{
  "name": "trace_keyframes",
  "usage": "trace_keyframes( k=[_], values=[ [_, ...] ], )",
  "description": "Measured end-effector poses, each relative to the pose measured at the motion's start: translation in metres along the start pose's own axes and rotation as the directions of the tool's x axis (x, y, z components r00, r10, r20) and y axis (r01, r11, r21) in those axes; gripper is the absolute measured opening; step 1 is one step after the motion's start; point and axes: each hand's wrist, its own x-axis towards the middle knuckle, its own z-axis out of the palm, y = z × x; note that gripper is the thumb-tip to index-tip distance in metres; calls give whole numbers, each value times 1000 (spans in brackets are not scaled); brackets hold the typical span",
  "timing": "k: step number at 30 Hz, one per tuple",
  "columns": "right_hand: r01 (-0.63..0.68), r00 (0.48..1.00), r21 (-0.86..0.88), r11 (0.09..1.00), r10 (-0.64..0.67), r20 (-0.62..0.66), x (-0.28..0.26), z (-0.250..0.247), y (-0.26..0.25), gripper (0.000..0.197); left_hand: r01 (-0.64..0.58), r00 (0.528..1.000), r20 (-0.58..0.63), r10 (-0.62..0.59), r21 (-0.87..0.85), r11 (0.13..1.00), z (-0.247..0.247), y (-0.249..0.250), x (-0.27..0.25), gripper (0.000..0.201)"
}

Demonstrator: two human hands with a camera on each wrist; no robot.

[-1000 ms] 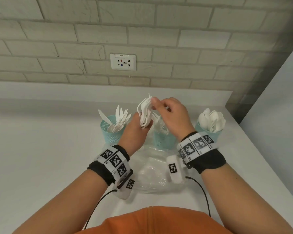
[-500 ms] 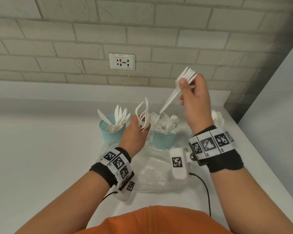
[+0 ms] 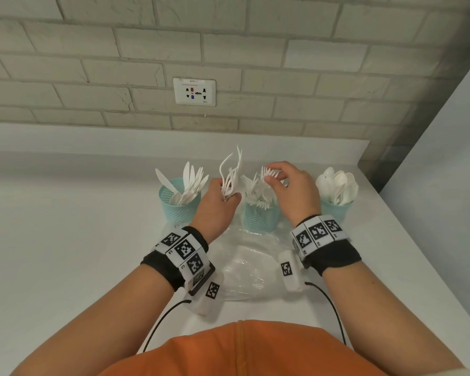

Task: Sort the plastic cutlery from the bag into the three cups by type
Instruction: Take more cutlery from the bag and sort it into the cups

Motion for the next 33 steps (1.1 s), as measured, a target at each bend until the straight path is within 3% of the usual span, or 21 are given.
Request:
trace_keyframes(
  k=[4, 6, 9, 12, 17, 21, 23, 25, 33],
  values=[
    [-19, 994, 158, 987, 36, -107, 6, -6, -8, 18, 29, 997, 67, -26, -49, 998, -2, 2, -3, 20],
    [-14, 993, 127, 992, 30, -118, 8, -7, -7, 21, 40, 996, 87, -35, -55, 998, -2, 2, -4, 16],
    [-18, 999, 35, 999, 19, -32, 5, -3, 3, 25, 39, 995, 94, -32, -72, 997, -1, 2, -5, 14],
    [-9, 999, -79, 997, 12, 37, 2, 5, 16, 16, 38, 993, 112, -27, -100, 994, 0, 2, -5, 15],
    [25, 998, -152, 988, -16, 58, -4, 9, 21, 22, 63, 988, 148, -41, -149, 987, 3, 2, -4, 39],
    [71, 997, 83, 994, -71, -6, -8, 0, -7, 27, 29, 989, 148, -9, -131, 991, 9, 0, -3, 43],
    [65, 994, 216, 974, -83, 76, -11, -1, -23, 26, 8, 991, 130, 6, -107, 994, 12, -1, -3, 45],
    [16, 985, 263, 965, -60, 161, -14, 2, -33, 22, 0, 990, 138, 15, -111, 994, 14, -2, -3, 48],
    [-117, 988, 375, 920, 68, 142, -12, 8, -35, 11, -15, 977, 208, 52, -178, 984, 9, -5, -3, 31]
  ],
)
